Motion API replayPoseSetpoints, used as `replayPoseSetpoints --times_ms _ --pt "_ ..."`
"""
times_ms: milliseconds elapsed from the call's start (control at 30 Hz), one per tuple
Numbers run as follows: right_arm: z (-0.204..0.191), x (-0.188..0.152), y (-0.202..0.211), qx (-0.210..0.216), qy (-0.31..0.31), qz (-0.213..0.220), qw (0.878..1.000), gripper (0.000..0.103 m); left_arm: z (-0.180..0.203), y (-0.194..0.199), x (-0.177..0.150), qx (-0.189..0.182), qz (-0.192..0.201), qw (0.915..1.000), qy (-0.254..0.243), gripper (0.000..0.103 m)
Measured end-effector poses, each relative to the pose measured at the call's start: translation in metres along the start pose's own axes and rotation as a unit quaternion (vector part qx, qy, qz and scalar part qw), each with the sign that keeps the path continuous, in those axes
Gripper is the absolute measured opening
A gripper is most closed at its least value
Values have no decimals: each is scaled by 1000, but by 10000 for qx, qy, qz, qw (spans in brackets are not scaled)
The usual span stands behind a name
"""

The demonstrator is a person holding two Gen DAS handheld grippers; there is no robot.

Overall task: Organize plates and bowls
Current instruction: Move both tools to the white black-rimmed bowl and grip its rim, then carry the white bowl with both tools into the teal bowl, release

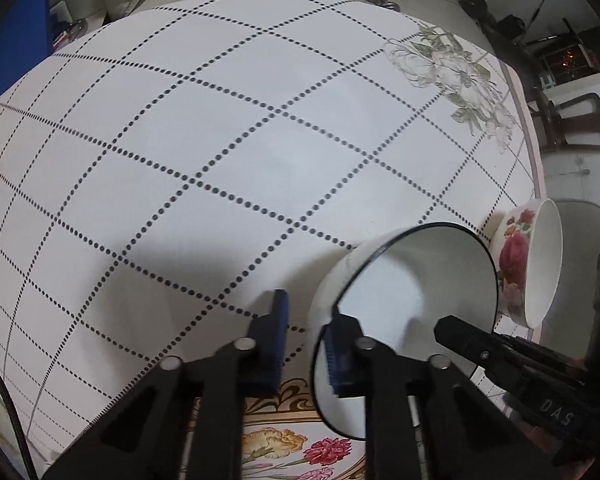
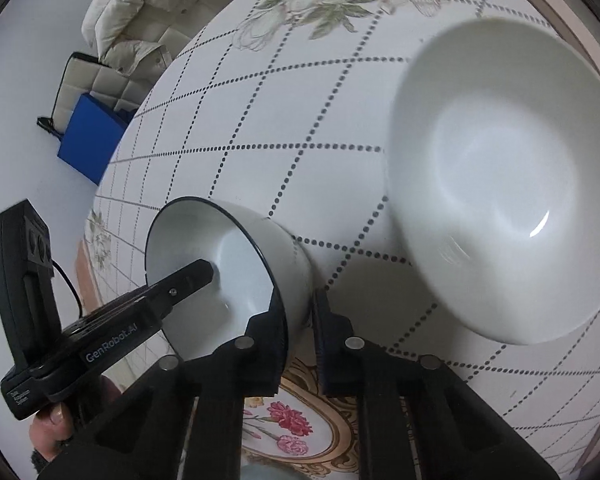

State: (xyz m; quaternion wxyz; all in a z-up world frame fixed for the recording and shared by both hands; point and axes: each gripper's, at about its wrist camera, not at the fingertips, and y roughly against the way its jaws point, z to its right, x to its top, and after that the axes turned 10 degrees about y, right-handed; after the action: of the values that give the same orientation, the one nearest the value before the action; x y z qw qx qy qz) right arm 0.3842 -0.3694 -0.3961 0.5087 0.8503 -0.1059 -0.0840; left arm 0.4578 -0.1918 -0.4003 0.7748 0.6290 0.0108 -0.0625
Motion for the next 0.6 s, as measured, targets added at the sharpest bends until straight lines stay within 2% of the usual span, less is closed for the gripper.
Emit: replayPoseSetpoints --times_ms 33,200,433,600 --pt "-3 1 0 -90 86 2 9999 13 2 1 -2 30 27 10000 -25 7" --pt "-14 1 1 -303 331 15 9990 11 7 4 -10 157 202 9996 -114 6" --pt "-23 -10 12 -220 436 7 9988 10 4 30 -35 60 398 9991 -116 6" --pt "-41 -31 35 -150 646 56 9978 10 0 60 -66 44 596 9981 -175 6"
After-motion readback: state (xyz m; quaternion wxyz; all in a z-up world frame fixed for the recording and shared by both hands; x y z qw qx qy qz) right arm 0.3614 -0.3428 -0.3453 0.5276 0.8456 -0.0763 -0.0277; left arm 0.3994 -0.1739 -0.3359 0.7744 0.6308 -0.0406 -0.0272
